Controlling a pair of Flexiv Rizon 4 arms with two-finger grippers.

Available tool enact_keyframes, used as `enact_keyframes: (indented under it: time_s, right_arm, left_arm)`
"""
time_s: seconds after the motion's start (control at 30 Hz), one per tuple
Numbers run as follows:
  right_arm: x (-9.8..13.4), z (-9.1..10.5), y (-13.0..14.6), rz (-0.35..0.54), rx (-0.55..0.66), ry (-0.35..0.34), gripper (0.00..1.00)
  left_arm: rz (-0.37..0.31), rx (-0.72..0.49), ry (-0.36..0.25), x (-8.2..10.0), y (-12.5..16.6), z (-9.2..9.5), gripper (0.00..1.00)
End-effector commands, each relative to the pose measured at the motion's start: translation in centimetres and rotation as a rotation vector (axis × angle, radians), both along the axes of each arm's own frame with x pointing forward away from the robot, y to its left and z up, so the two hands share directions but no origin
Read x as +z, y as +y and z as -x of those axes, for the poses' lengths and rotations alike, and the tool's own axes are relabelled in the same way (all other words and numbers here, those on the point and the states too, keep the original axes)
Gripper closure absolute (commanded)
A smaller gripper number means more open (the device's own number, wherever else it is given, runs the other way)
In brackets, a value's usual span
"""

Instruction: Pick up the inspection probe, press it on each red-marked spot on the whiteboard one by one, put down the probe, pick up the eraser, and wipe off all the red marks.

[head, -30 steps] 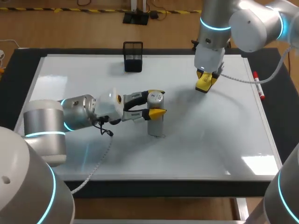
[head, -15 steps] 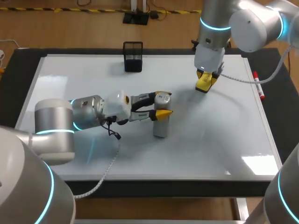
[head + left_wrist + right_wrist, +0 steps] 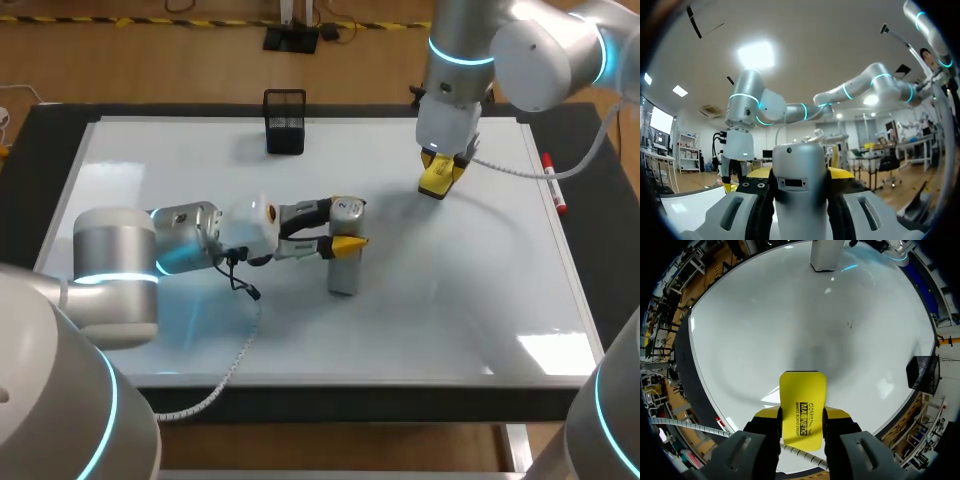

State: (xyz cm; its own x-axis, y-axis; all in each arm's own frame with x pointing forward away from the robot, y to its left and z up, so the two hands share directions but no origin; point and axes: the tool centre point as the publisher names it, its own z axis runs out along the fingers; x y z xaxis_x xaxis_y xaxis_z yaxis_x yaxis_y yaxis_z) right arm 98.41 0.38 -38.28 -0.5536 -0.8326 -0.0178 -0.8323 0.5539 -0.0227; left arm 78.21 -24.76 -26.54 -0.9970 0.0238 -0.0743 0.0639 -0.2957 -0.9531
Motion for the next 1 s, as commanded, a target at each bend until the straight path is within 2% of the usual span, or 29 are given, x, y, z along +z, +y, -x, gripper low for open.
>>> enact_keyframes:
  time_s: [0.03, 0.4, 0.73, 0.83, 1.0]
  right_arm:
    - [0.0, 0.0, -0.1, 0.003, 0.002, -0.001, 1.0]
    - [0.0, 0.0, -0.1, 0.003, 0.002, -0.001, 1.0]
    - [0.0, 0.0, -0.1, 0.003, 0.002, -0.001, 1.0]
    - [0.0, 0.0, -0.1, 0.003, 0.002, -0.001, 1.0]
    - [0.0, 0.0, -0.1, 0.003, 0.002, -0.001, 1.0]
  left_arm:
    - [-0.033, -0.004, -0.006, -0.2, 0.3, 0.1, 1.0]
    - [-0.068, -0.032, -0.011, -0.1, 0.1, 0.0, 1.0]
    - [-0.072, -0.041, -0.017, 0.1, 0.0, 0.1, 1.0]
    - [-0.068, -0.04, -0.018, 0.4, 0.1, 0.2, 1.0]
    - [-0.047, -0.031, -0.024, 2.0, 0.7, 0.4, 1.0]
